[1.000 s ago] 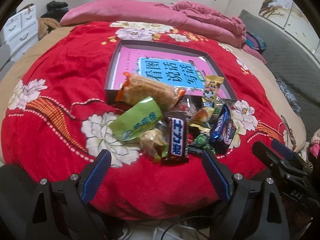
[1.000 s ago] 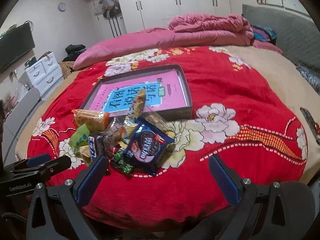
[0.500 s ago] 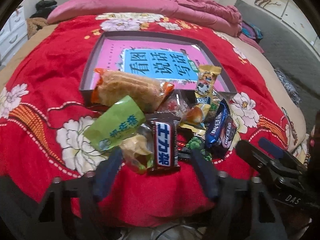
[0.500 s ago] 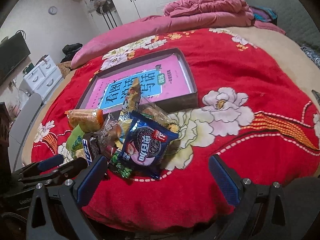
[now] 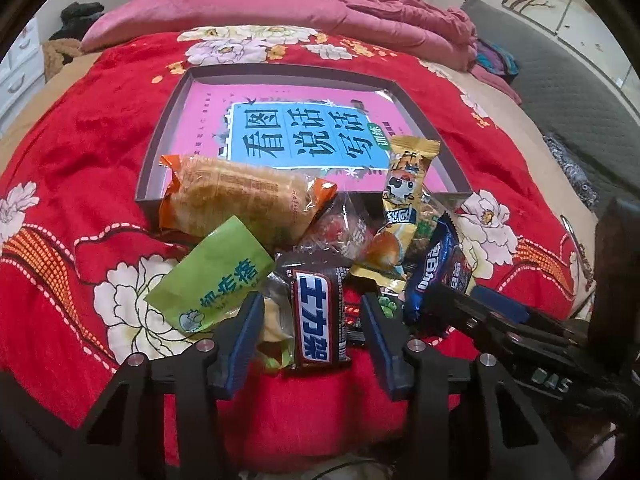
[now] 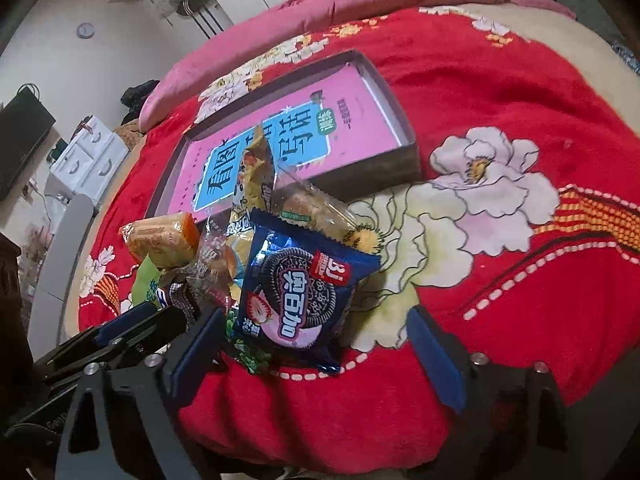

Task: Organize snacks
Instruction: 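Grasp the Snickers bar with the left tool while the right tool grasps the Oreo packet, then carry the Snickers bar and Oreo packet into the tray with both tools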

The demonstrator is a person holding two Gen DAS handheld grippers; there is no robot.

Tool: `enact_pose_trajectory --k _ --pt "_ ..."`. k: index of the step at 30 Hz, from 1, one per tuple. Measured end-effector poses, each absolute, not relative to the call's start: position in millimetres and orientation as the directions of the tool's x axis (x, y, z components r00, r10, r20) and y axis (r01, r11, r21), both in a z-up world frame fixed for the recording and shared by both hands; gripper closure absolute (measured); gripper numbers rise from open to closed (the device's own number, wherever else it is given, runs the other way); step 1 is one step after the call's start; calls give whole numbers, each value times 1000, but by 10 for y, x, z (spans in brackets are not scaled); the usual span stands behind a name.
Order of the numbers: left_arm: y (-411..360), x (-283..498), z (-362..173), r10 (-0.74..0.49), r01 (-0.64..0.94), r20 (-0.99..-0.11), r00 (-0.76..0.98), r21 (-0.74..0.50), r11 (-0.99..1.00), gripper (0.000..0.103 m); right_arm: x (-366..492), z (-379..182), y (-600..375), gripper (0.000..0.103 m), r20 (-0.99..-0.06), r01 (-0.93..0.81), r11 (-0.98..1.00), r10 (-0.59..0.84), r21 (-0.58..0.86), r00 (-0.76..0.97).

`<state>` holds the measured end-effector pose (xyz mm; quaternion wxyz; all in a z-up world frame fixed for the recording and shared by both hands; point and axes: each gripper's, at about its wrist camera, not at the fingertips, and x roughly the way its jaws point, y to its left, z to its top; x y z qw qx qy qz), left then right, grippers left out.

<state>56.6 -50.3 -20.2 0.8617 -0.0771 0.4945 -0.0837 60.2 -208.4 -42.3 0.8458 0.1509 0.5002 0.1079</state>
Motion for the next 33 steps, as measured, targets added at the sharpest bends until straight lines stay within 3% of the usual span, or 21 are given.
enact_pose_trajectory --k 3,5,10,14,33 --pt "-513 577 -222 -235 73 -842 486 -229 971 54 656 -439 -2055 27 -811 -37 930 338 365 477" --pt "-529 584 -249 -242 77 -847 473 -234 969 59 697 -442 -2020 39 -807 -60 928 351 369 474" --pt "-538 606 -293 -249 71 -851 463 -244 967 67 702 -439 -2028 46 -803 -72 927 356 368 478" --pt "-553 630 -331 -246 69 -857 453 -241 968 73 687 -415 -2078 48 -799 -68 928 351 367 489" --pt "-351 578 -18 -326 65 -793 514 -343 937 74 611 21 -2294 48 -705 -106 944 306 313 640"
